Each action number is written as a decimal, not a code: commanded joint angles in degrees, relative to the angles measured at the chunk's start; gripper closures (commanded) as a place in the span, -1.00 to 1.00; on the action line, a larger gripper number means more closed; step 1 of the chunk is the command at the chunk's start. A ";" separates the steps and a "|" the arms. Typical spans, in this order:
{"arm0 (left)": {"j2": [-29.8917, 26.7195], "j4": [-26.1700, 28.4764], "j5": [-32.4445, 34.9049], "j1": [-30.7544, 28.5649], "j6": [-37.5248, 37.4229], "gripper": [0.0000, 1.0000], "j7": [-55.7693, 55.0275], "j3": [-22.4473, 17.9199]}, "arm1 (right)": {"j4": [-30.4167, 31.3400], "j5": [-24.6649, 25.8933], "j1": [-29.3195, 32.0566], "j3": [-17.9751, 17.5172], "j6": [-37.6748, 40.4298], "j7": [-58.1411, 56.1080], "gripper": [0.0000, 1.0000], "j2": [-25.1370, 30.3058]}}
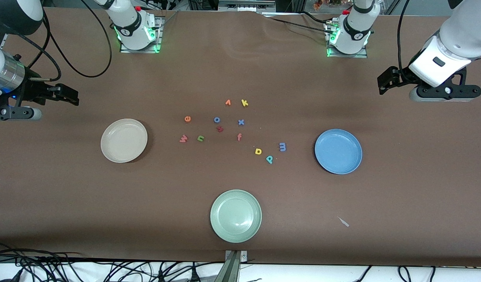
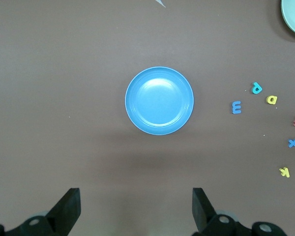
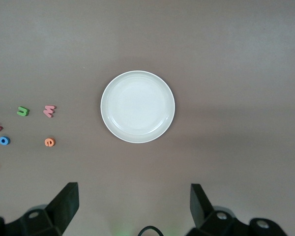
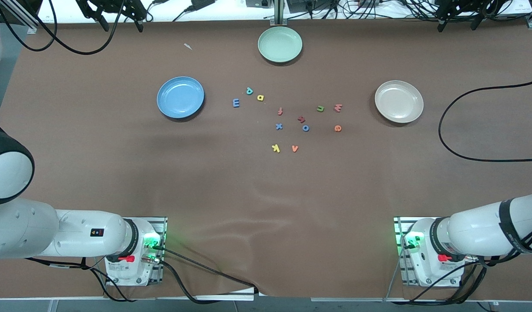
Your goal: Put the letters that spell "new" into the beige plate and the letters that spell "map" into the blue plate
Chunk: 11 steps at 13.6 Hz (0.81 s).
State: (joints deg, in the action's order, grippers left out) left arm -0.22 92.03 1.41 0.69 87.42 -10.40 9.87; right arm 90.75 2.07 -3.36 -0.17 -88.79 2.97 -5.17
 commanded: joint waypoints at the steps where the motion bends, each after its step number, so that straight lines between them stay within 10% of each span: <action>1: -0.05 -0.80 -0.53 0.01 -1.03 -1.00 0.91 -0.03 | 0.47 0.21 0.11 -0.09 0.20 -0.60 -1.00 0.51; 11: -0.13 -0.80 -0.53 0.01 -1.11 -1.00 0.91 0.06 | 0.30 0.21 0.11 -0.18 -0.07 -1.22 -1.00 0.43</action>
State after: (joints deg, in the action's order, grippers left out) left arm -0.22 92.03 1.41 0.69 87.42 -10.40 9.87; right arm 90.75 2.07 -3.36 -0.23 -88.83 2.62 -5.17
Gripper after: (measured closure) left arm 0.000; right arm 0.000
